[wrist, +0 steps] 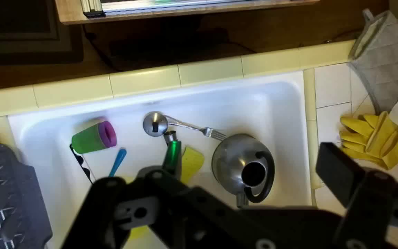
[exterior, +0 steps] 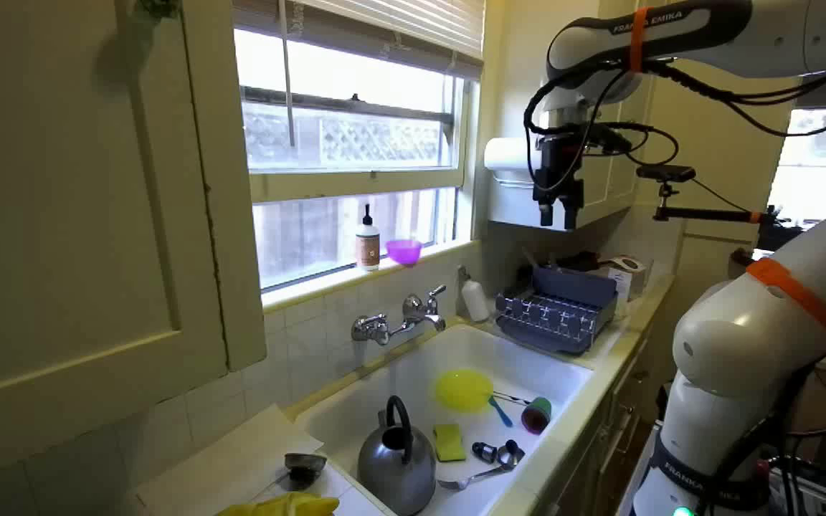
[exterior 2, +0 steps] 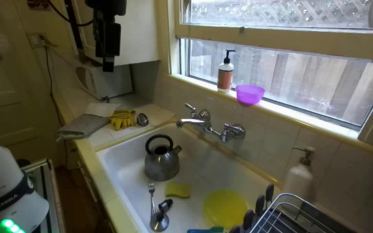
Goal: Pick up the yellow lid from the sink and put it on top of the counter
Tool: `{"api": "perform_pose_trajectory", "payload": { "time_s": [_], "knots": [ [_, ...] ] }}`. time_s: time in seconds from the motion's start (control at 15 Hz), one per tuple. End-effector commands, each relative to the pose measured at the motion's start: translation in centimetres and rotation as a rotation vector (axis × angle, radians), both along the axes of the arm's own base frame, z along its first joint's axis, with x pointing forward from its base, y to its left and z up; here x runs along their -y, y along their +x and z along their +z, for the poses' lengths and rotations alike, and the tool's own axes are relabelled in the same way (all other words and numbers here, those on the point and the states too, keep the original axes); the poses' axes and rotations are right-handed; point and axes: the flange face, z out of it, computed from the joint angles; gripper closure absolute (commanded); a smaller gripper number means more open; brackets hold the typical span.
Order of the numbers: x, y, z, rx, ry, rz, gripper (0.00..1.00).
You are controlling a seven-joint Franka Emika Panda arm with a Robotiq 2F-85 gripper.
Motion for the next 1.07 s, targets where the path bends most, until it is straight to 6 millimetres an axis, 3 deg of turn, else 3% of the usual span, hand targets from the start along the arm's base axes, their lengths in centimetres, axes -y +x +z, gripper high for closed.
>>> {"api": "perform_pose_trajectory", "payload": {
  "time_s": [0.0, 0.27, 0.6, 1.0],
  "knots": [
    [0.0, 0.0, 0.1, -0.001, 0.0, 0.0, 0.0],
    [0.0, 0.0, 0.1, -0.001, 0.0, 0.0, 0.0],
    [5.8, -0.4, -6.2, 0.074, -0.156, -0.258, 0.0],
    [12.6, -1.9, -15.2, 0.158, -0.256, -0.392, 0.0]
  ]
}}
